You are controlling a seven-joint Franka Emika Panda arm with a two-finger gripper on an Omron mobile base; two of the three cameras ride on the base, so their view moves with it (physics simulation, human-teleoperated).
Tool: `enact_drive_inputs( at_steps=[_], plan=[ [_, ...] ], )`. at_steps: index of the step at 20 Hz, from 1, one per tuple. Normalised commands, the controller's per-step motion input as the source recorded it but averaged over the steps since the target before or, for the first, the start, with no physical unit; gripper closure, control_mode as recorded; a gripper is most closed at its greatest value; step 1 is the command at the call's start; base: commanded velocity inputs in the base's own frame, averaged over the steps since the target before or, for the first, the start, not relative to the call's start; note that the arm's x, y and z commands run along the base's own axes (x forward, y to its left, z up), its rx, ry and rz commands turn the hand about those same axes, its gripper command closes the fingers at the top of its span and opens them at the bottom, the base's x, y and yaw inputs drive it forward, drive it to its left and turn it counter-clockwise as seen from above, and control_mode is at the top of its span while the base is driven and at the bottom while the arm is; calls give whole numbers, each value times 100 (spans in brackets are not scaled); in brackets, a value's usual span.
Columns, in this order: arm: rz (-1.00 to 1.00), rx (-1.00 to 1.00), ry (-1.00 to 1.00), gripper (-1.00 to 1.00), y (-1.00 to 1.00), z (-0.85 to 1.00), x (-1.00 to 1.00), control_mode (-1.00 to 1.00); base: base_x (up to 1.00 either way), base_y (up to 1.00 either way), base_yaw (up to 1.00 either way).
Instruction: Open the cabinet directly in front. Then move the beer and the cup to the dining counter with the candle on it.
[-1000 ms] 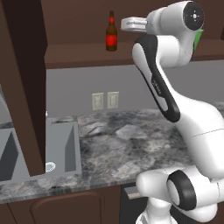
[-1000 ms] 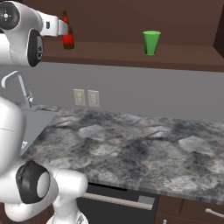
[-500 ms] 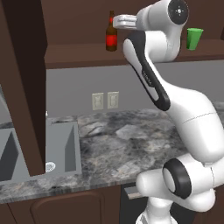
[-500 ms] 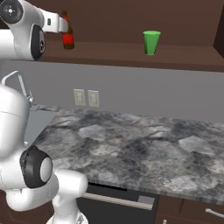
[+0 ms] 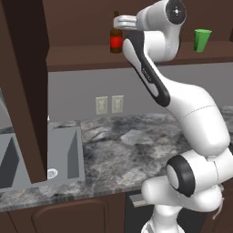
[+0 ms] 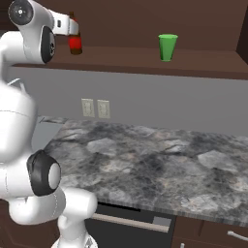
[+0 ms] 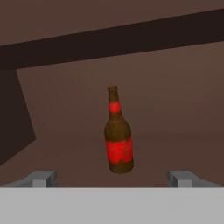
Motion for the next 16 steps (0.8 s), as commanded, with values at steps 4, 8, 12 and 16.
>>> enact_drive_inputs(
  at_steps=[4,8,12,16],
  plan=[
    [0,0,0,-100,3,-6,35,-100,0,0,0],
    [0,0,0,-100,2,-3,35,-100,0,0,0],
    [0,0,0,-100,3,-2,34,-100,0,0,0],
    [0,0,0,-100,3,-2,35,-100,0,0,0]
  ],
)
